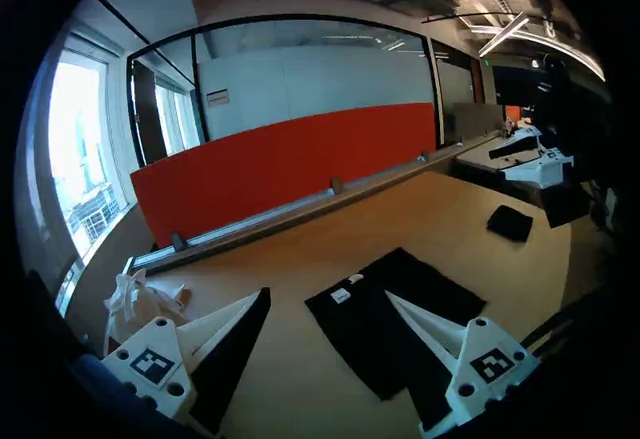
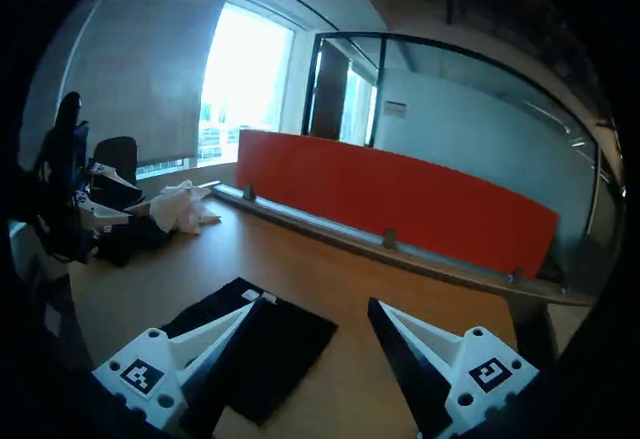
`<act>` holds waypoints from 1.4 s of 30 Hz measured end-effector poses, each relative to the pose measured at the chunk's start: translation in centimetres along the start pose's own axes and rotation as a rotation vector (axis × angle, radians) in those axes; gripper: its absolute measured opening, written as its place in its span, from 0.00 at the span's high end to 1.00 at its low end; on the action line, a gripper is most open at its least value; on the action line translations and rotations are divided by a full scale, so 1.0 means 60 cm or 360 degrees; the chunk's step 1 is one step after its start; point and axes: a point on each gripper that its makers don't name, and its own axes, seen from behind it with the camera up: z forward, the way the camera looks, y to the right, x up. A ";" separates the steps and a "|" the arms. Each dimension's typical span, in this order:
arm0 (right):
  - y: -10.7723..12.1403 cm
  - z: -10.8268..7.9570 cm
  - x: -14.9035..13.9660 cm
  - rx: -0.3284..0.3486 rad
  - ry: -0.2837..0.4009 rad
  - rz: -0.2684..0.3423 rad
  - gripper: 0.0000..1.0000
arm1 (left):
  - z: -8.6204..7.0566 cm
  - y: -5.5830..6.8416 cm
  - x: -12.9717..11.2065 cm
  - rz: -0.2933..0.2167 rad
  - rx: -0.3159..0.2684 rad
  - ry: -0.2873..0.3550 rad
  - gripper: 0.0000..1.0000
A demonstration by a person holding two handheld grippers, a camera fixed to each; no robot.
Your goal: Fold towel
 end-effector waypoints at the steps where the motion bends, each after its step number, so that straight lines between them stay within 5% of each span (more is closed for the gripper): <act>1: -0.005 0.002 -0.006 0.0015 -0.0012 0.0001 0.00 | 0.002 0.003 -0.007 0.0002 -0.0010 -0.0012 0.05; 42: -0.132 0.086 -0.343 0.0335 -0.0510 -0.0029 0.00 | 0.105 0.144 -0.341 0.0082 -0.0337 -0.0565 0.05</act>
